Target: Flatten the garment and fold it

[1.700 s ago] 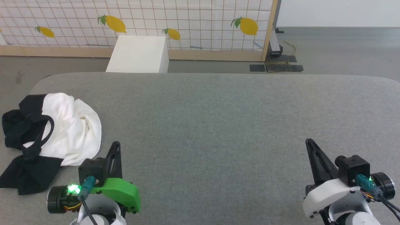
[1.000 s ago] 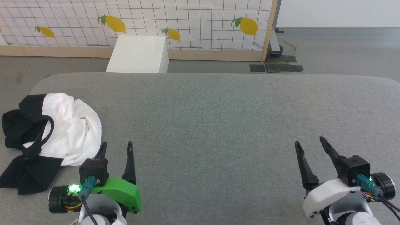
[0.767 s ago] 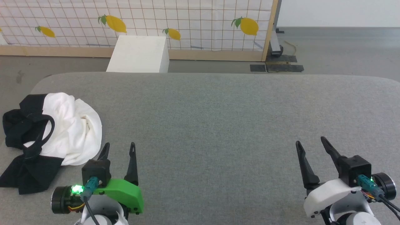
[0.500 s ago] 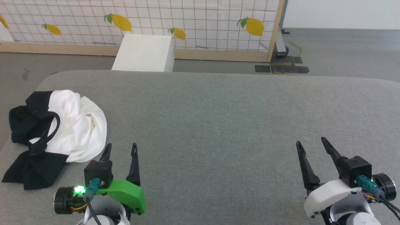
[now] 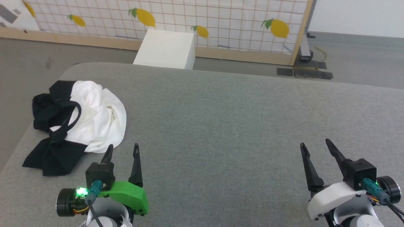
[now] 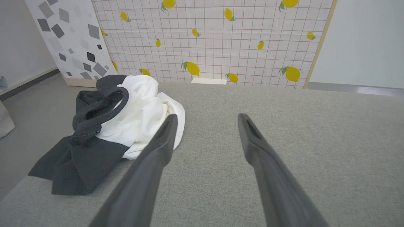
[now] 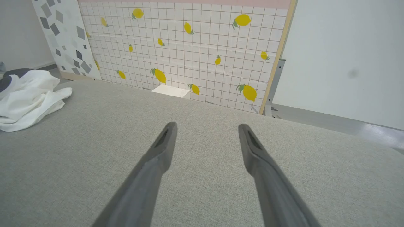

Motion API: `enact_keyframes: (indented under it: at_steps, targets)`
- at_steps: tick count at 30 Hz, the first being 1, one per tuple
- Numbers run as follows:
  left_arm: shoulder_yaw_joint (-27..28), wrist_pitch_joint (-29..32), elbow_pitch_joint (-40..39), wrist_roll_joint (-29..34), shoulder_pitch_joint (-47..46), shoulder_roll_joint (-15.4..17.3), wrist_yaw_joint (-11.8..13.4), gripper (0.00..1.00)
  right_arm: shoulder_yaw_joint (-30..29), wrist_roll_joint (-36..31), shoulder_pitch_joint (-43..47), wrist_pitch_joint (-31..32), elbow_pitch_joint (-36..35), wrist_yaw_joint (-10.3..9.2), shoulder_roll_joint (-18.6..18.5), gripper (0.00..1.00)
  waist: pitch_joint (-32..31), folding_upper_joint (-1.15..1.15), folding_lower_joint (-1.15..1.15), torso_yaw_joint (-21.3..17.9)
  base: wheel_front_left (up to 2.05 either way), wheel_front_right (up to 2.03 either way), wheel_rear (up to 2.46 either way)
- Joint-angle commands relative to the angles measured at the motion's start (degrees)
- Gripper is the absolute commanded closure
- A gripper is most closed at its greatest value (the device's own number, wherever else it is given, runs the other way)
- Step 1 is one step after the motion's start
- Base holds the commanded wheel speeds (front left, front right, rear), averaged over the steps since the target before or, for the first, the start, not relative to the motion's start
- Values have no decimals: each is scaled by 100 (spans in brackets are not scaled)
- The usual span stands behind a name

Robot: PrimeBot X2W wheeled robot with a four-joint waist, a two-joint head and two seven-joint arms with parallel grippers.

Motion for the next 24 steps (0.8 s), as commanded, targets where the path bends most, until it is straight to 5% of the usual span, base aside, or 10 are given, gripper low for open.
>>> enact_keyframes:
  at_steps: [1, 24]
  targets:
    - [-25, -67, 36, -64, -107, 18, 42, 0, -9, 22, -109, -60, 31, -3, 3, 0, -1, 0, 0, 130, 0, 0, 0]
    - [-93, -338, 210, -232, -128, 57, 218, 0, 0, 102, -174, -258, 174, -4, 6, 0, -57, 0, 0, 1079, 0, 0, 0]
